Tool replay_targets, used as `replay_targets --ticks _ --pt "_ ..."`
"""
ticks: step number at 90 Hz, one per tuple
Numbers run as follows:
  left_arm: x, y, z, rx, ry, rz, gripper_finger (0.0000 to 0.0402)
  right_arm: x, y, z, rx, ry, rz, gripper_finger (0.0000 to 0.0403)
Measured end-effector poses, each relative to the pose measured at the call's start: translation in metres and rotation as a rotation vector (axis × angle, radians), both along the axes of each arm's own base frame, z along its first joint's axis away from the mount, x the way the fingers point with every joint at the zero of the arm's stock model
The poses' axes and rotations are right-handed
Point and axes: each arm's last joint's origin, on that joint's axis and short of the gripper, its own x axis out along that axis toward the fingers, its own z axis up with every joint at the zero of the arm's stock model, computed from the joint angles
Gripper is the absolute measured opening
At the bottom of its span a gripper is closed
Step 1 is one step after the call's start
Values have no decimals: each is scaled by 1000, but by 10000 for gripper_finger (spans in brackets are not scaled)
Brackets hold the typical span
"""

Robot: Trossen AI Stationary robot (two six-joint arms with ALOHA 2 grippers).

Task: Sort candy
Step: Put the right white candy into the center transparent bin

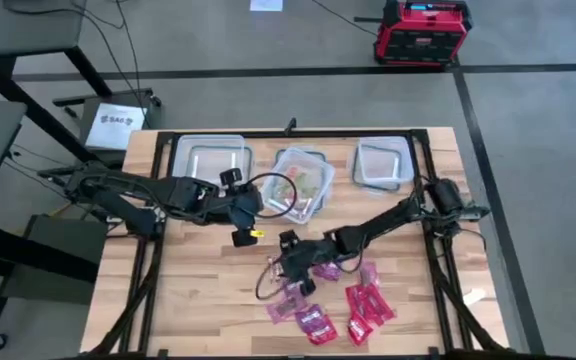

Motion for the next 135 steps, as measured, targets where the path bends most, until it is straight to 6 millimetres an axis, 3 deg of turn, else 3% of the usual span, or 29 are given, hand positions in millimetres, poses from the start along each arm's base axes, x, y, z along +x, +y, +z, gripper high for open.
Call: replay_targets --ticks 25,42,56,91,101,114,127,135 --pt "0 0 0 0 -1 0 134 5 -14 -6 -9 -2 47 139" --pt "0 0 0 1 0 0 134 10 -11 -33 -29 68 56 136" --pt "0 0 0 0 0 -1 134 18 -9 -36 -29 56 60 136" --pt "0 0 0 1 2 -1 133 12 -17 -42 90 210 -83 134" --pt "0 0 0 1 1 0 133 10 -13 -43 65 214 -54 104" --pt "0 0 0 1 1 -1 134 9 -12 -43 45 218 -34 22" --pt "0 0 0 1 3 -1 134 6 -13 -34 34 223 -38 21" --pt "0 0 0 7 8 -6 134 -3 -16 -17 -13 243 -52 15"
